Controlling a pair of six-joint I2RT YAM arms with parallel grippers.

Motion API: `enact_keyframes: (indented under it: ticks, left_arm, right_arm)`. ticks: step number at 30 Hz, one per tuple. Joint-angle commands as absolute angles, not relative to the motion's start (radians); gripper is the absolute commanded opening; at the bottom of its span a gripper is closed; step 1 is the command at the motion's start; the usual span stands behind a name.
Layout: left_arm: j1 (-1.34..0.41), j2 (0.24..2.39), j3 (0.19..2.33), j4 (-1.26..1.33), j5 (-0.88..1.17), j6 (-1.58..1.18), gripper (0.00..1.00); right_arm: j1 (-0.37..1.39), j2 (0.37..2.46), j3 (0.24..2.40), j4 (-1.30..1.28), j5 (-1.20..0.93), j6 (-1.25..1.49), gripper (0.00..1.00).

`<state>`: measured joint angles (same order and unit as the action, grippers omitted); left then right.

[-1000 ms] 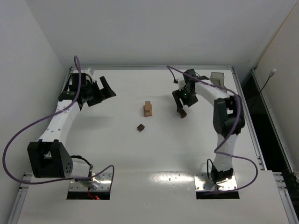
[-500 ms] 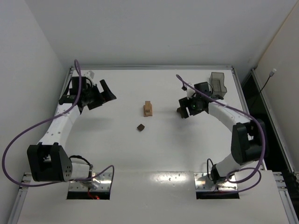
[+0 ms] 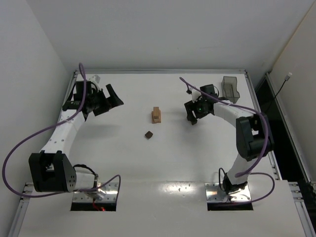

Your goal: Build the wood block tower

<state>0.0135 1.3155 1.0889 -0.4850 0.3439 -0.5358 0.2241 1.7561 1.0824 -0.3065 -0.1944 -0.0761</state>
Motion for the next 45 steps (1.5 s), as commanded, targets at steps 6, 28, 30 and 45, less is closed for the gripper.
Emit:
enact_keyframes:
  ticks: [6,28,30,45]
  left_arm:
    - [0.026,1.330,1.109,-0.451,0.354,-0.549,0.99]
    - [0.026,1.330,1.088,-0.433,0.364,-0.568,0.99]
    - [0.026,1.330,1.088,-0.433,0.364,-0.568,0.99]
    - [0.026,1.330,1.088,-0.433,0.364,-0.568,0.99]
  right_arm:
    - [0.221,1.804,1.158,-0.296,-0.222,-0.112,0.62]
    - [0.210,1.719,1.049,-0.219,-0.146,0.014,0.56]
    - [0.210,1.732,1.060,-0.229,-0.146,0.014,0.54]
    - [0.210,1.844,1.160,-0.322,-0.147,0.014,0.50]
